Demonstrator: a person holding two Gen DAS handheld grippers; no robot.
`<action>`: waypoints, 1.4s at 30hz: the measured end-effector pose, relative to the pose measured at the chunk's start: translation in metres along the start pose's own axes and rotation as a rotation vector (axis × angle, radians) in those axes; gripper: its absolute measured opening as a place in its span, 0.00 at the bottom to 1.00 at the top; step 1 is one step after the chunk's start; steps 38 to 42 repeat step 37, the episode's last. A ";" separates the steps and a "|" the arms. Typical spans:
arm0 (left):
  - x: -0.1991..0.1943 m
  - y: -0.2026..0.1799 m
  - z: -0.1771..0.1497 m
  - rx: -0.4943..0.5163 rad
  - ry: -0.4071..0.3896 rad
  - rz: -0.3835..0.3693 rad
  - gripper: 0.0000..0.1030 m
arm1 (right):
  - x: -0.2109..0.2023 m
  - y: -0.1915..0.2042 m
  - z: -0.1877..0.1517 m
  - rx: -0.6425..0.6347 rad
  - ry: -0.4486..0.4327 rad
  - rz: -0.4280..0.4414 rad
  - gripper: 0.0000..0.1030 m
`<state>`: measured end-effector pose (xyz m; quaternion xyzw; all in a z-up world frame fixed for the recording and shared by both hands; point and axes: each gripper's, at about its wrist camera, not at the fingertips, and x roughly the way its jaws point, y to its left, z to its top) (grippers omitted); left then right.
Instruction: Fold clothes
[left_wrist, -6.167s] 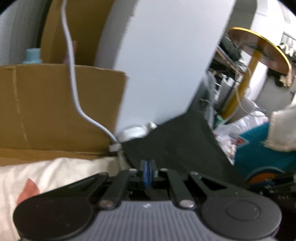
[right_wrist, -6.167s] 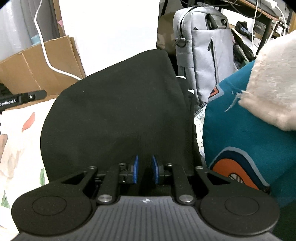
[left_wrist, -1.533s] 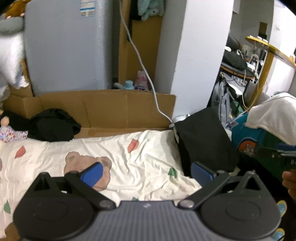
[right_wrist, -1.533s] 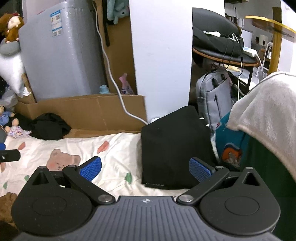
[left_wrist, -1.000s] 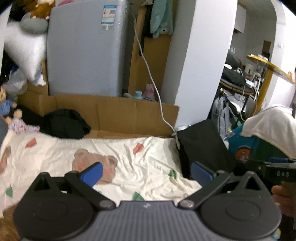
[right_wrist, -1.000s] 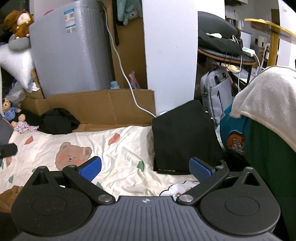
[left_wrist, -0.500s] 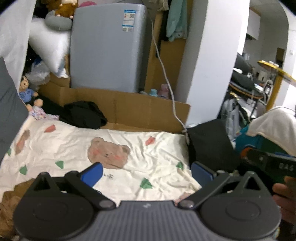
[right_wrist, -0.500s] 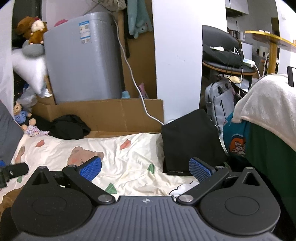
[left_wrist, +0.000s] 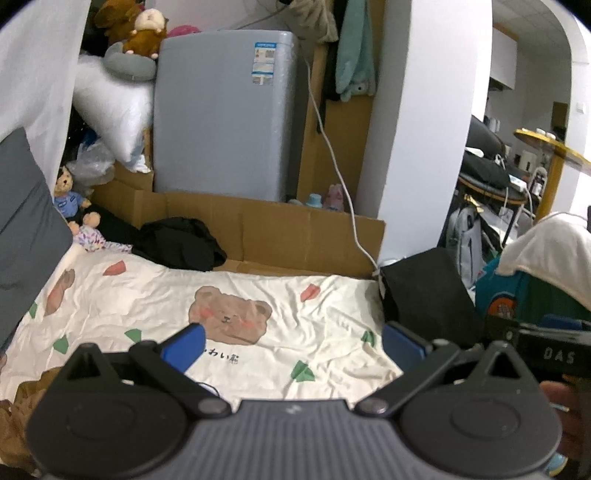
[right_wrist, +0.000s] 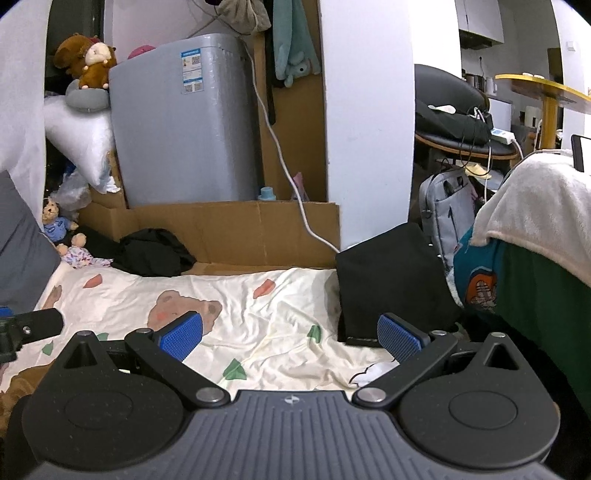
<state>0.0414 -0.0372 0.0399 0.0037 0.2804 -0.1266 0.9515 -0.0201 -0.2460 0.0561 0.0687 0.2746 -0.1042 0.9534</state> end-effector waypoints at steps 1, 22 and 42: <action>0.001 -0.002 -0.002 0.009 0.000 0.001 1.00 | 0.000 0.001 -0.001 0.000 0.001 0.002 1.00; 0.024 -0.018 -0.036 0.074 0.071 0.030 1.00 | 0.016 -0.002 -0.039 0.023 0.063 -0.001 1.00; 0.021 -0.013 -0.033 0.058 0.052 0.040 1.00 | 0.015 0.002 -0.043 0.012 0.068 0.012 1.00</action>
